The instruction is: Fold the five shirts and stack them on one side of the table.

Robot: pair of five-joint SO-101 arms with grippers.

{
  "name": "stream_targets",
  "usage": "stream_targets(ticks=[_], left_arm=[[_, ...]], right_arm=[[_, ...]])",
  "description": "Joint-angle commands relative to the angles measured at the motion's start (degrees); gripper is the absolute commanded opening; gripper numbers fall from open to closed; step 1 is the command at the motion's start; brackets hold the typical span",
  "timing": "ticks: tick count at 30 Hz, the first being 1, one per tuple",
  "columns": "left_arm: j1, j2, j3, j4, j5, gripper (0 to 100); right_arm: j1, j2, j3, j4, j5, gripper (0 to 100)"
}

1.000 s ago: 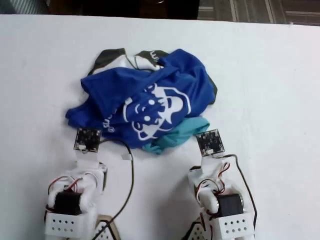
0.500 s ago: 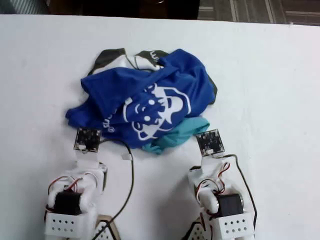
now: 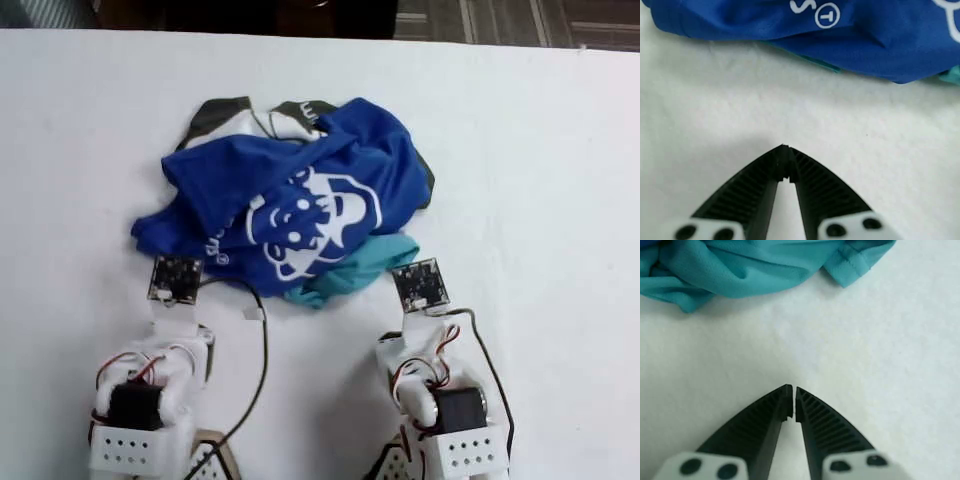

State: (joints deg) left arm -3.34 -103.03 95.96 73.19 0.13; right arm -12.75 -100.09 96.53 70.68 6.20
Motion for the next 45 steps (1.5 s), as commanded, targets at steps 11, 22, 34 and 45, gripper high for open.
stream_targets(ticks=[11, 22, 34, 45], left_arm=[[0.7, -1.14, 1.01, 0.26, -0.35, 3], [0.79, -1.14, 1.01, 0.09, -0.53, 3], [-7.3, -1.23, 1.01, -18.02, -25.58, 3], [-34.37, -1.23, -0.66, -39.56, -33.76, 3]], right_arm=[[0.22, 0.22, 0.35, 0.31, -0.18, 2.0], [0.22, 0.22, 0.35, 0.31, -0.18, 2.0], [0.22, 0.22, 0.35, 0.31, -0.18, 2.0], [0.22, 0.22, 0.35, 0.31, -0.18, 2.0]])
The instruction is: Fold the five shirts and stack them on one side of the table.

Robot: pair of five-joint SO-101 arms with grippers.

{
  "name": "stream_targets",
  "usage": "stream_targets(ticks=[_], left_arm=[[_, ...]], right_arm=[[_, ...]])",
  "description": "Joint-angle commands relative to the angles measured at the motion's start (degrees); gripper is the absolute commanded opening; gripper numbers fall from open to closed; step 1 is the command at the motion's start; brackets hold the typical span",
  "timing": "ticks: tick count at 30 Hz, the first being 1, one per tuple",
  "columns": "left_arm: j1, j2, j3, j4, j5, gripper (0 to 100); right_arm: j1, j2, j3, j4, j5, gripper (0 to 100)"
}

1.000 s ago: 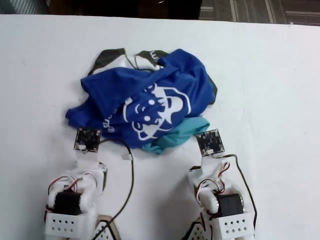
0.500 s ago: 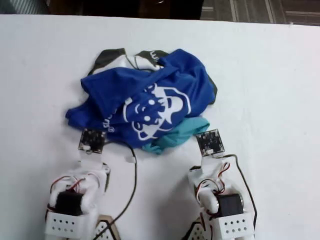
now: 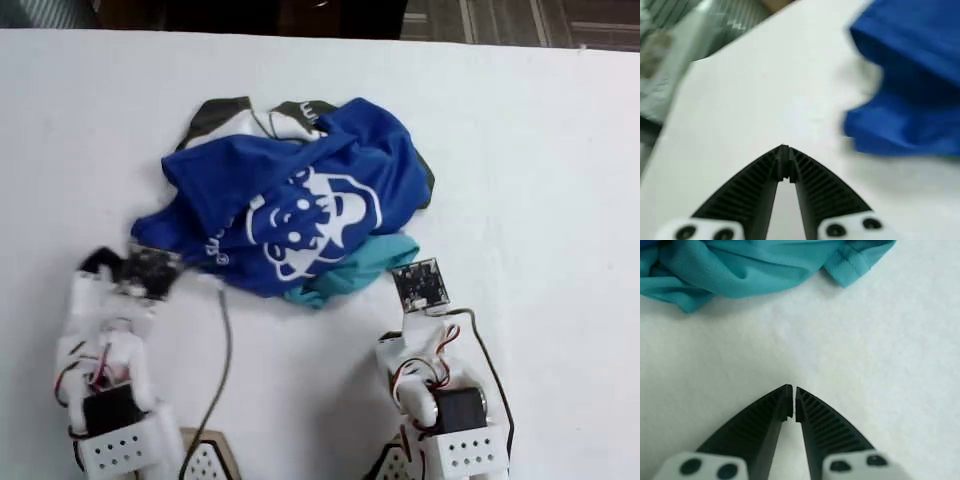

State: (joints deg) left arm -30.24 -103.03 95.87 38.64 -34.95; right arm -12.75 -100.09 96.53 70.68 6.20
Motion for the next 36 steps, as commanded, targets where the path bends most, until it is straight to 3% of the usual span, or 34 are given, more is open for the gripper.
stream_targets(ticks=[1, 7, 15, 19, 24, 29, 36], left_arm=[[-9.76, -1.23, -2.15, -5.54, 3.43, 3], [-16.09, -0.97, -22.11, 2.11, 24.62, 20], [-11.96, 5.63, -53.76, 14.51, 25.49, 19], [-10.99, 22.15, -67.74, 24.35, 25.49, 19], [-10.37, 49.23, -88.04, 44.75, 25.49, 19], [-0.35, 69.01, -107.21, 60.48, 25.85, 20], [15.56, 86.24, -114.15, 59.87, 39.74, 25]], right_arm=[[0.22, 0.22, 0.35, 0.31, -0.18, 2.0], [0.22, 0.22, 0.35, 0.31, -0.18, 2.0], [0.22, 0.22, 0.35, 0.31, -0.18, 2.0], [0.22, 0.22, 0.35, 0.31, -0.18, 2.0], [0.22, 0.22, 0.35, 0.31, -0.18, 2.0], [0.22, 0.22, 0.35, 0.31, -0.18, 2.0], [0.22, 0.22, 0.35, 0.31, -0.18, 2.0]])
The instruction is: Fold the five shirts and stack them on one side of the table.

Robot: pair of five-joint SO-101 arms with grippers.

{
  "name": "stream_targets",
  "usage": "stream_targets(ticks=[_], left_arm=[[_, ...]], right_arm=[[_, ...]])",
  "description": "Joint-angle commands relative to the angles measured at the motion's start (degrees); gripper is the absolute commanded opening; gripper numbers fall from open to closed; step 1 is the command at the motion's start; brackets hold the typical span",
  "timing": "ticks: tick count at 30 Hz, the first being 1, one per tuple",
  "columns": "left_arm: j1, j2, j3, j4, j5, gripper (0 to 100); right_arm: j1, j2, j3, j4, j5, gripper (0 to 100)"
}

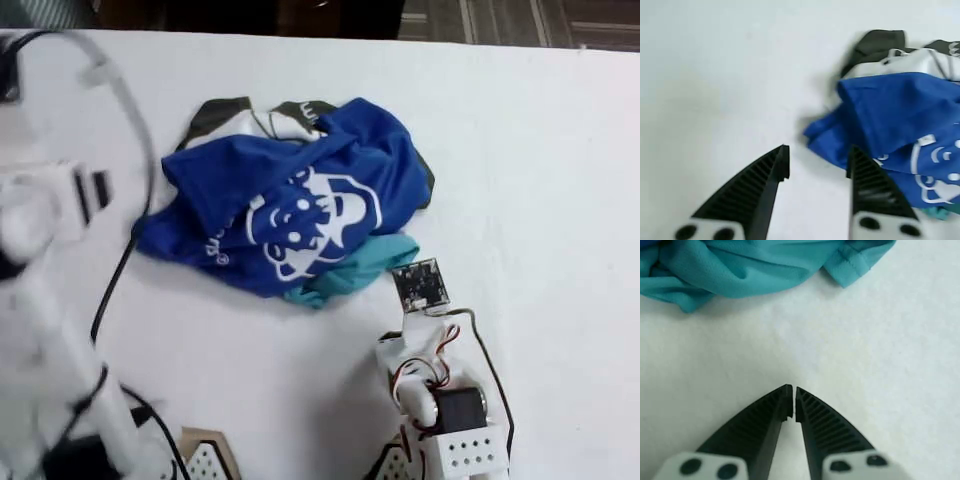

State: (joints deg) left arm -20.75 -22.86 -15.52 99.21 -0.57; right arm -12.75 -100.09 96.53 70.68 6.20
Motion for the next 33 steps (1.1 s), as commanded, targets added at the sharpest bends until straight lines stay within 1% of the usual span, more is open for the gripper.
stream_targets(ticks=[1, 3, 8, 13, 21, 25, 28, 30, 31, 33], left_arm=[[7.74, 8.44, -2.77, -1.14, 7.3, 26], [10.81, 12.92, -2.77, -2.11, 9.49, 26], [16.79, 24.18, -2.77, -7.38, 9.67, 26], [21.36, 32.53, -2.77, -13.45, 9.76, 26], [21.8, 46.68, -2.42, -21.63, 9.76, 26], [21.89, 56.88, -2.77, -22.77, 9.41, 26], [20.4, 63.03, -3.74, -22.51, 9.32, 25], [19.34, 65.41, -7.34, -18.99, 9.14, 22], [18.46, 66.46, -9.8, -16.88, 7.74, 18], [16.26, 67.96, -14.64, -13.63, 3.16, 7]], right_arm=[[0.22, 0.22, 0.35, 0.31, -0.18, 2.0], [0.22, 0.22, 0.35, 0.31, -0.18, 2.0], [0.22, 0.22, 0.35, 0.31, -0.18, 2.0], [0.22, 0.22, 0.35, 0.31, -0.18, 2.0], [0.22, 0.22, 0.35, 0.31, -0.18, 2.0], [0.22, 0.22, 0.35, 0.31, -0.18, 2.0], [0.22, 0.22, 0.35, 0.31, -0.18, 2.0], [0.22, 0.22, 0.35, 0.31, -0.18, 2.0], [0.22, 0.22, 0.35, 0.31, -0.18, 2.0], [0.22, 0.22, 0.35, 0.31, -0.18, 2.0]])
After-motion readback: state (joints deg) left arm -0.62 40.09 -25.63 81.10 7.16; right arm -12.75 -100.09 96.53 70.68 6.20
